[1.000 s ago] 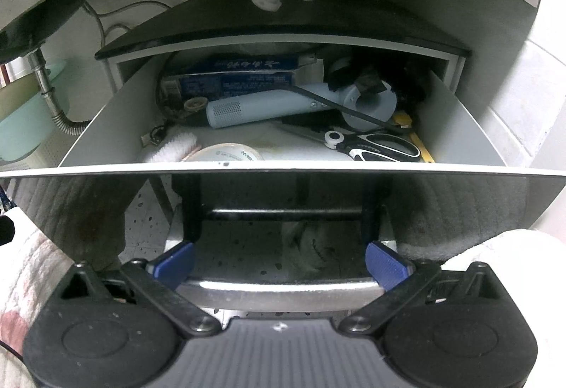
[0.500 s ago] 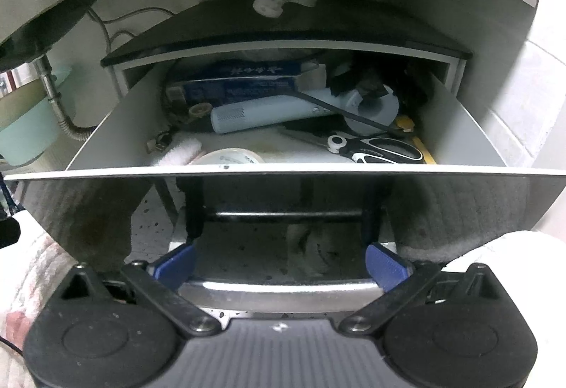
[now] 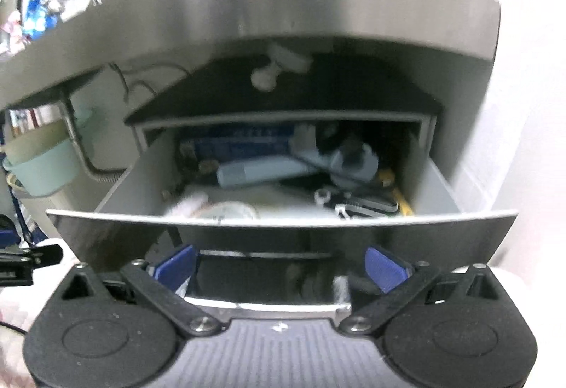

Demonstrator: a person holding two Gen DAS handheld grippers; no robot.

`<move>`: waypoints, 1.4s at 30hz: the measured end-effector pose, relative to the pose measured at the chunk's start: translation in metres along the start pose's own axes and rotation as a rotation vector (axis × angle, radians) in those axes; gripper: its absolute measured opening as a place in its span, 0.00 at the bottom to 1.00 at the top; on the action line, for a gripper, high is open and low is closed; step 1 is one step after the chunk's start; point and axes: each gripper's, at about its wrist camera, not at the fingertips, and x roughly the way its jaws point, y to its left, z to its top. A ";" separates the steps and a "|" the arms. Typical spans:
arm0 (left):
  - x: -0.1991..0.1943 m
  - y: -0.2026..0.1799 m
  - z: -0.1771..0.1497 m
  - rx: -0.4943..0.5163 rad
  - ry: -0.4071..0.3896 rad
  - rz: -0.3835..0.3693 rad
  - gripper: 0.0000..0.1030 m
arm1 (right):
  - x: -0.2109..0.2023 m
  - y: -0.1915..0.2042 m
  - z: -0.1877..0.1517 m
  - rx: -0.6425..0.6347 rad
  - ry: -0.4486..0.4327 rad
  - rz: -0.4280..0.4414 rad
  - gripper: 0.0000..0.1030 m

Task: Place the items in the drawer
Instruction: 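Open the right gripper and back it away from the open drawer, then raise the left tool up toward the countertop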

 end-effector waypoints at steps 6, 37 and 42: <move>0.001 0.000 0.001 0.001 0.005 0.005 0.99 | -0.019 -0.011 0.008 -0.054 -0.106 0.001 1.00; -0.009 -0.010 0.003 0.086 -0.046 0.058 0.98 | -0.046 -0.021 -0.001 -0.157 -0.320 0.014 1.00; -0.017 -0.016 0.009 0.142 -0.074 0.023 0.98 | -0.047 -0.024 -0.001 -0.137 -0.329 0.019 1.00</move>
